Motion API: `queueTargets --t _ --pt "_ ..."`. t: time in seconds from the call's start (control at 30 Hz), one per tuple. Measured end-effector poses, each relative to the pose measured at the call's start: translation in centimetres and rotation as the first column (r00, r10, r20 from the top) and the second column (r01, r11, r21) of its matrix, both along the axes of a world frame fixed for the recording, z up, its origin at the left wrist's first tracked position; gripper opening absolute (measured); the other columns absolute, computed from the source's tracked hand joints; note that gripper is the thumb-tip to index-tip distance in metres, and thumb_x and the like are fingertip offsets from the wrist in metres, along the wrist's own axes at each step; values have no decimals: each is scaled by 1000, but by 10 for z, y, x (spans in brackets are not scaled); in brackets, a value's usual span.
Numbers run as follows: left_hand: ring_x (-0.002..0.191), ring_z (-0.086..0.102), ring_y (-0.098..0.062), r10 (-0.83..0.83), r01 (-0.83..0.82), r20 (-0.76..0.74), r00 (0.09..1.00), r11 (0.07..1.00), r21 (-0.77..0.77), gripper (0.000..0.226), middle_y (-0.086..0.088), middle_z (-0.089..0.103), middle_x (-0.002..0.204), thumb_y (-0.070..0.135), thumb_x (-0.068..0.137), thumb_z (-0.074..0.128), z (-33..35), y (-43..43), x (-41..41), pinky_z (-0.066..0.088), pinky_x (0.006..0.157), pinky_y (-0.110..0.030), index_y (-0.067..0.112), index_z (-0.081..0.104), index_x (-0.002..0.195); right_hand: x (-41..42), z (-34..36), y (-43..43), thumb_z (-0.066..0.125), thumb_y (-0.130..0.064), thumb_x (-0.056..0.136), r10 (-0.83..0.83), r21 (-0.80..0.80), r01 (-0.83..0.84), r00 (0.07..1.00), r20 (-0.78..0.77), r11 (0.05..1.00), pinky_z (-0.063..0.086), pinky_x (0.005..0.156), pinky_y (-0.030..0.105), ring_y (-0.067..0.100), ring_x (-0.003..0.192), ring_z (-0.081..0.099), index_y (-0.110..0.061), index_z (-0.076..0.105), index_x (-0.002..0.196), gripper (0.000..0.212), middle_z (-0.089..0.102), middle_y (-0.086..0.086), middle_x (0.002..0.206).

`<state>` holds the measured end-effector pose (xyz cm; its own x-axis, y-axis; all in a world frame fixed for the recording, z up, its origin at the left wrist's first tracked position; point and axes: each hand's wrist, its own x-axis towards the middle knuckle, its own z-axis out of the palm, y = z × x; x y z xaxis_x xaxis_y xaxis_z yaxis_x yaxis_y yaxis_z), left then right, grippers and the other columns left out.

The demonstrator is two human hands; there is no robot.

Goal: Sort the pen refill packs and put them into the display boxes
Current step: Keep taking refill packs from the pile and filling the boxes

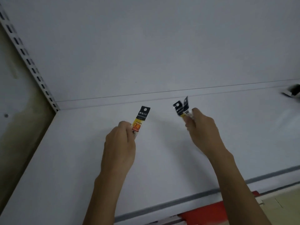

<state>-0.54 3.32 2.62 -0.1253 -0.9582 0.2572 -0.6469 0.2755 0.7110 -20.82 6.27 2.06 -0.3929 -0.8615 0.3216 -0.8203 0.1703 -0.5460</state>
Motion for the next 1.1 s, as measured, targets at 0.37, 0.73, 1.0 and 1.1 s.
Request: queueTargets --t 0.37,0.73,1.0,1.1 --pt "54 46 -18 -354 372 -154 923 922 112 20 -8 56 69 30 96 34 19 79 -175 40 55 -36 13 43 90 -140 16 148 63 -35 82 -389 20 422 817 425 906 38 55 26 15 66 50 -12 49 92 29 52 1 74" --pt "64 61 -24 -749 754 -89 656 655 42 38 -9 63 68 41 97 32 5 216 -390 50 66 -46 13 53 82 -308 -5 326 49 -31 91 -537 -33 662 635 555 749 36 55 29 19 53 43 -2 55 88 30 48 6 59" --pt "47 42 -11 -766 775 -126 630 630 51 30 3 48 54 39 96 38 -3 241 -485 41 51 -32 26 49 71 -402 -10 359 46 -21 92 -529 98 576 653 542 812 40 66 33 19 70 47 -13 55 95 12 52 7 77" --pt "49 40 -7 -728 735 -105 677 676 51 33 5 43 56 36 97 35 -4 226 -522 33 48 -20 15 57 86 -441 -15 342 42 -22 95 -482 61 552 663 573 832 38 64 34 18 65 45 -19 57 85 18 52 2 72"
